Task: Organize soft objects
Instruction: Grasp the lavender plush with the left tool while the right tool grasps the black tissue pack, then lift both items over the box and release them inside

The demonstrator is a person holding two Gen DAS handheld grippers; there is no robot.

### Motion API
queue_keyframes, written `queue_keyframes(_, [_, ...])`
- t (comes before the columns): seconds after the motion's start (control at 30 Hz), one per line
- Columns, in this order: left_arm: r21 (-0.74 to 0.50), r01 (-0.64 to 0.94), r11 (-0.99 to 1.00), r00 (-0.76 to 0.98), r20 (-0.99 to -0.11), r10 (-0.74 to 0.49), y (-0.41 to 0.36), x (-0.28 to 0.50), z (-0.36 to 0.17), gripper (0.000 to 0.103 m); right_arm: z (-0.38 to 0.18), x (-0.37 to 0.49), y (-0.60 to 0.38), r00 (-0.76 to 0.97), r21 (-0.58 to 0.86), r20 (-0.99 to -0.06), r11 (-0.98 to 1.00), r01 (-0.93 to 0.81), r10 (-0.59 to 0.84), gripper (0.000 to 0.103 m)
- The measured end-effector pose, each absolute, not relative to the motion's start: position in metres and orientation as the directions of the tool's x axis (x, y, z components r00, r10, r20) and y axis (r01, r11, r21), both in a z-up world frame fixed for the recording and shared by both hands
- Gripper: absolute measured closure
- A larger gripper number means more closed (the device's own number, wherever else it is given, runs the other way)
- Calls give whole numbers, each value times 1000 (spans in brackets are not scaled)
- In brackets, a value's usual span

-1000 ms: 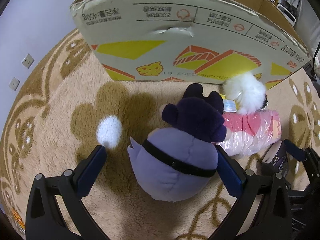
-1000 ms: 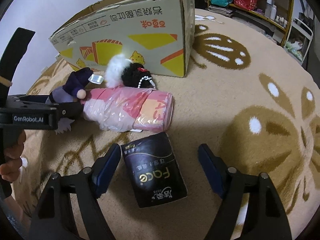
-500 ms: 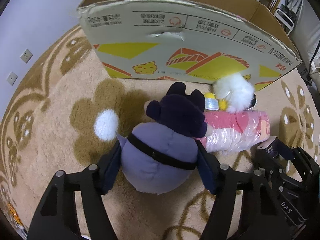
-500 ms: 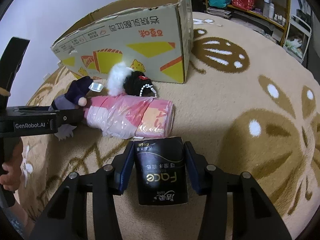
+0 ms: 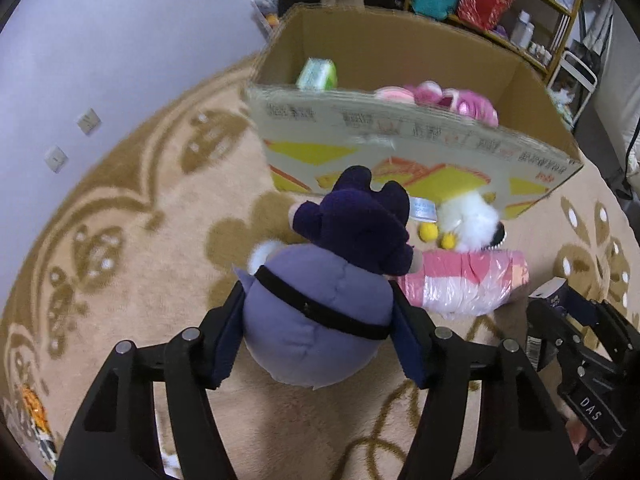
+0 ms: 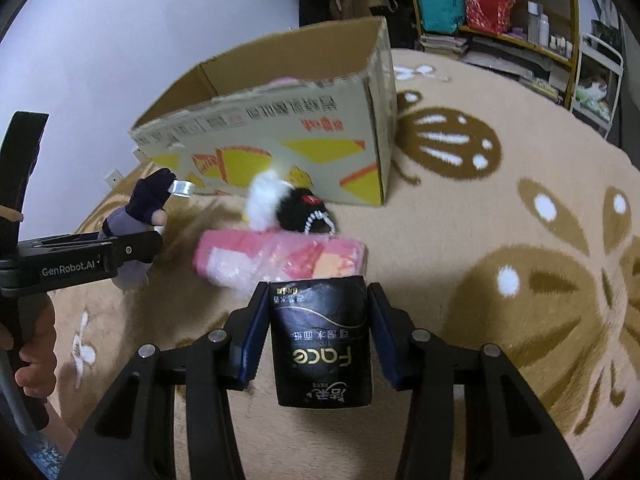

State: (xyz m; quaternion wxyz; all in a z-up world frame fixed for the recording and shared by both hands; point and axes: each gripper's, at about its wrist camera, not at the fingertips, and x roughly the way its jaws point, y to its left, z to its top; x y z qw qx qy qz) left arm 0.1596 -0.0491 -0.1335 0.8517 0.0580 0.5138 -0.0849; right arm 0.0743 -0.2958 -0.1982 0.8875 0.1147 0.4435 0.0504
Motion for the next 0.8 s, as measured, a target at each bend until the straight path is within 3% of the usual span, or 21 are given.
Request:
queue_keyframes(0.33, [60,176,983,678,-731,-77,-51,139,-45,38,-153,72,-296,710,245,-685,969,11,165,53])
queue_keyframes(0.53, [47,175,984,732,-675,-98,-38,155,-19,38,-120,80,-298,764,238,-625,971,-8,159,53])
queue_keyframes(0.8, [152,190,970,773,-633,-52,-51,184,-4,38,-94,107,-302,796,209,-587,977,-28,148,53])
